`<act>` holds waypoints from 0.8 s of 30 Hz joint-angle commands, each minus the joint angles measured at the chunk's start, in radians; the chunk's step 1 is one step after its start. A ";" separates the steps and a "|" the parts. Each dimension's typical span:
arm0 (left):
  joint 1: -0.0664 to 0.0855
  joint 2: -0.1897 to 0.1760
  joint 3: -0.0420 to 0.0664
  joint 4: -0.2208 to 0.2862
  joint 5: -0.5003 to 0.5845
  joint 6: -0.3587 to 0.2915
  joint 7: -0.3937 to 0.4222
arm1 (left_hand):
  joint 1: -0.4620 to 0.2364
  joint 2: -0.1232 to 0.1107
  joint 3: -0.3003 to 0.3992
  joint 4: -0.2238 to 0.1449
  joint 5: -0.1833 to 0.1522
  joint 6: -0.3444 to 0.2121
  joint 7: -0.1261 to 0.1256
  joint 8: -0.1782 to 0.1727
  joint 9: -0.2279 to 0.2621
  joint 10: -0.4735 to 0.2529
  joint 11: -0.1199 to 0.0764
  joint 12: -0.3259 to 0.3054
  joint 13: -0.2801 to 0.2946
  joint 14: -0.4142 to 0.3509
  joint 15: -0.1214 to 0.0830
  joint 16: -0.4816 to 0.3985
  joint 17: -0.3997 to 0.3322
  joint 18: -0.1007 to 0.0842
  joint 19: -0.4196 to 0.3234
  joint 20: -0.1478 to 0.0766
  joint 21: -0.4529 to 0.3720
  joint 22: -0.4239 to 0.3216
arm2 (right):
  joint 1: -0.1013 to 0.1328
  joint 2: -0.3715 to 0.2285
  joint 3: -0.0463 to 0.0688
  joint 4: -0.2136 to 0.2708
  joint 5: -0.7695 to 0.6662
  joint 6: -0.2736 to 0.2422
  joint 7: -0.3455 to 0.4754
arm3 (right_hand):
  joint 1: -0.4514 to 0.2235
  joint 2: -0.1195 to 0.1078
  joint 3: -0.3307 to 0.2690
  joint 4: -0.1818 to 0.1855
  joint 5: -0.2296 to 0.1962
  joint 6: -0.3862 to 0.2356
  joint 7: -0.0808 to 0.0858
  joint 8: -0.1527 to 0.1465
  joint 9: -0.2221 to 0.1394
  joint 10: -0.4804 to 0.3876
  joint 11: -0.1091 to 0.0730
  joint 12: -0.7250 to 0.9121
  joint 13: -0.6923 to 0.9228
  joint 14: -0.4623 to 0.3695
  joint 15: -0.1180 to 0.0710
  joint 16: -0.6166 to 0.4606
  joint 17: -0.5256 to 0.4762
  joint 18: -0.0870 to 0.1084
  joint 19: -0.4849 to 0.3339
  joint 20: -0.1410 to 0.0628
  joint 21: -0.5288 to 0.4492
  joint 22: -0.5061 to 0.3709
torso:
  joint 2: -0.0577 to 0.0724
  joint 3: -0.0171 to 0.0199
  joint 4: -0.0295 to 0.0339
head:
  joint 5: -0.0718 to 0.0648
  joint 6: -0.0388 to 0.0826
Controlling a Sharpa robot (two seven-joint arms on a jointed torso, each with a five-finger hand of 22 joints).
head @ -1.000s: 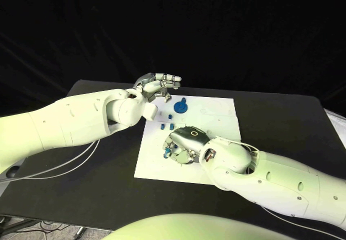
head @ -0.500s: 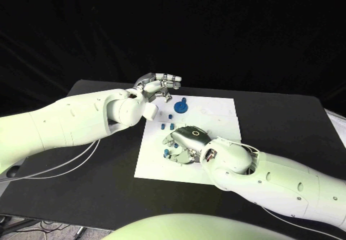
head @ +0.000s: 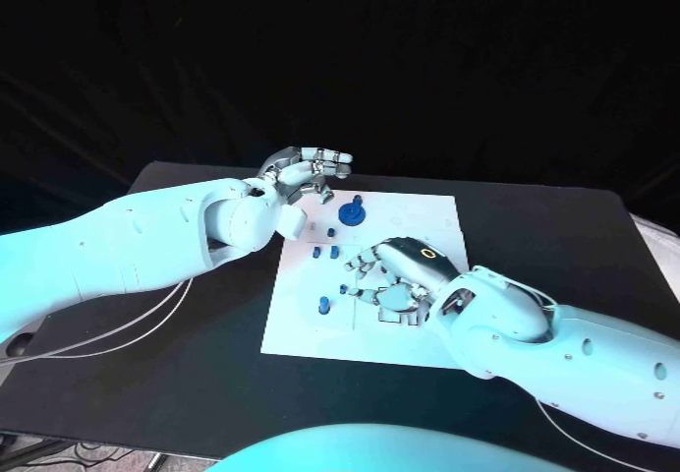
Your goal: Assemble the parts on the task board
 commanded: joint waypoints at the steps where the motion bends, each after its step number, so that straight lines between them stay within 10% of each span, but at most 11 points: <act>1: -0.001 -0.003 0.000 0.003 0.002 0.016 0.004 | -0.003 0.003 0.002 0.003 -0.003 -0.004 0.001 0.006 -0.002 -0.002 -0.002 -0.005 -0.001 -0.003 0.000 0.000 0.001 -0.002 -0.004 0.000 0.002 0.000 | 0.020 -0.073 0.003 0.041 0.243 0.004 -0.013 | 0.008 0.003 -0.004 0.006 0.000 0.002 -0.016 0.001 0.001 0.084 -0.022 0.045 0.021 0.034 -0.016 0.037 0.049 -0.017 0.032 -0.012 0.048 0.076 | -0.005 0.0001 -0.0090 | -0.015 0.008; 7: -0.007 -0.010 -0.001 0.004 0.002 0.015 0.005 | -0.003 0.003 0.002 0.003 -0.003 -0.004 0.001 0.006 -0.002 -0.002 -0.002 -0.005 -0.001 -0.003 0.000 0.000 0.001 -0.002 -0.004 0.000 0.002 0.000 | 0.043 -0.239 0.005 0.122 0.347 0.057 -0.113 | -0.031 -0.008 -0.054 0.040 0.012 0.031 -0.052 0.024 0.007 0.219 -0.063 0.209 0.145 0.048 -0.052 0.096 0.124 -0.043 0.090 -0.050 0.148 0.235 | -0.011 0.0016 -0.0189 | -0.046 0.021; 11: -0.015 -0.013 -0.002 0.004 0.002 0.015 0.005 | -0.003 0.003 0.002 0.003 -0.003 -0.004 0.001 0.006 -0.002 -0.002 -0.002 -0.005 -0.001 -0.003 0.000 0.000 0.001 -0.002 -0.004 0.000 0.002 0.000 | 0.047 -0.305 0.002 0.141 0.340 0.085 -0.175 | -0.048 0.002 -0.105 0.076 0.036 0.040 -0.062 0.048 0.013 0.205 -0.072 0.541 0.515 0.054 -0.054 0.147 0.194 -0.051 0.102 -0.062 0.190 0.296 | -0.016 0.0033 -0.0264 | -0.062 0.026; 15: -0.024 -0.013 -0.002 0.006 0.002 0.017 0.006 | -0.003 0.003 0.002 0.003 -0.003 -0.004 0.001 0.006 -0.002 -0.002 -0.002 -0.005 -0.001 -0.003 0.000 0.000 0.001 -0.002 -0.004 0.000 0.002 0.000 | 0.046 -0.333 -0.003 0.146 0.301 0.109 -0.234 | -0.040 0.025 -0.154 0.111 0.046 0.030 -0.060 0.076 0.021 0.188 -0.070 0.793 0.819 0.056 -0.056 0.185 0.248 -0.057 0.103 -0.056 0.216 0.332 | -0.019 0.0049 -0.0289 | -0.073 0.025; 24: -0.036 -0.014 -0.002 0.007 0.003 0.020 0.006 | -0.002 0.003 0.002 0.003 -0.002 -0.005 0.001 0.007 -0.002 -0.002 -0.002 -0.006 -0.002 -0.002 0.000 0.001 0.002 -0.001 -0.005 0.001 0.001 -0.001 | 0.030 -0.325 -0.010 0.135 0.242 0.174 -0.330 | -0.059 0.036 -0.204 0.161 0.070 0.015 -0.059 0.096 0.026 0.190 -0.066 0.867 0.923 0.057 -0.052 0.203 0.276 -0.058 0.101 -0.053 0.226 0.349 | -0.019 0.0037 -0.0262 | -0.091 0.035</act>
